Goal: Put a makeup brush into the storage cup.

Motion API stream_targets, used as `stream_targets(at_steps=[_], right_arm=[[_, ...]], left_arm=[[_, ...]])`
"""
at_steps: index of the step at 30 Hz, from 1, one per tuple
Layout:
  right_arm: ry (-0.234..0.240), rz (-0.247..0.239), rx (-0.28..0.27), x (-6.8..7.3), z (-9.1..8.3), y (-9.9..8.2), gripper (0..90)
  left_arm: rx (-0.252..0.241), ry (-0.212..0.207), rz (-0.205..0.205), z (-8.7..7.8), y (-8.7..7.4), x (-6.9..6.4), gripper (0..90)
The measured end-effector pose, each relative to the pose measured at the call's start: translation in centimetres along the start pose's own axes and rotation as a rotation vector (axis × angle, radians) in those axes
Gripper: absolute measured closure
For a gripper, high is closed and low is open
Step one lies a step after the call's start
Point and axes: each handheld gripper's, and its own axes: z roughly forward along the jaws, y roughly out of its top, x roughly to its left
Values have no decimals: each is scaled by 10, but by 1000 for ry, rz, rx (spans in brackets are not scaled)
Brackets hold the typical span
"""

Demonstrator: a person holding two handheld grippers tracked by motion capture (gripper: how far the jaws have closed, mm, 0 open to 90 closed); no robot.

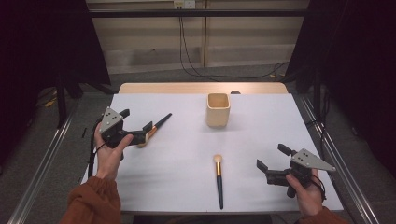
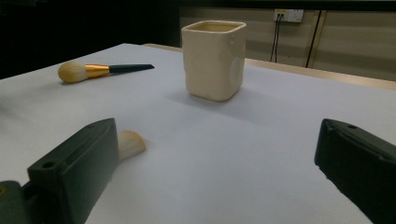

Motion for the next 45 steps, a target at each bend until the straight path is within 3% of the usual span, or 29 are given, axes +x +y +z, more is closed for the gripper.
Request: stream_targets(at_steps=[11,14,22,25,27,36,40,45], right_arm=[[2,1,-3,0,0,0,0],[1,0,-1,0,0,0,0],[3,0,-4,1,0,0,0],[4,-7,-1,1,0,-1,0],[6,-8,0,1,0,-1,0],[5,-4,3,1,1,-1,0],[5,-2,3,1,0,-1,0],[6,-1,4,1,0,-2,0]], left_arm=[[-3,12,-10,22,8,8,19],[8,22,8,28,11,12,19],[21,37,-11,42,14,25,19],[35,35,-21,48,17,24,18],[32,35,-2,51,19,22,19],[34,33,1,59,30,23,19],[97,61,8,63,32,25,24],[163,63,-5,67,34,31,25]])
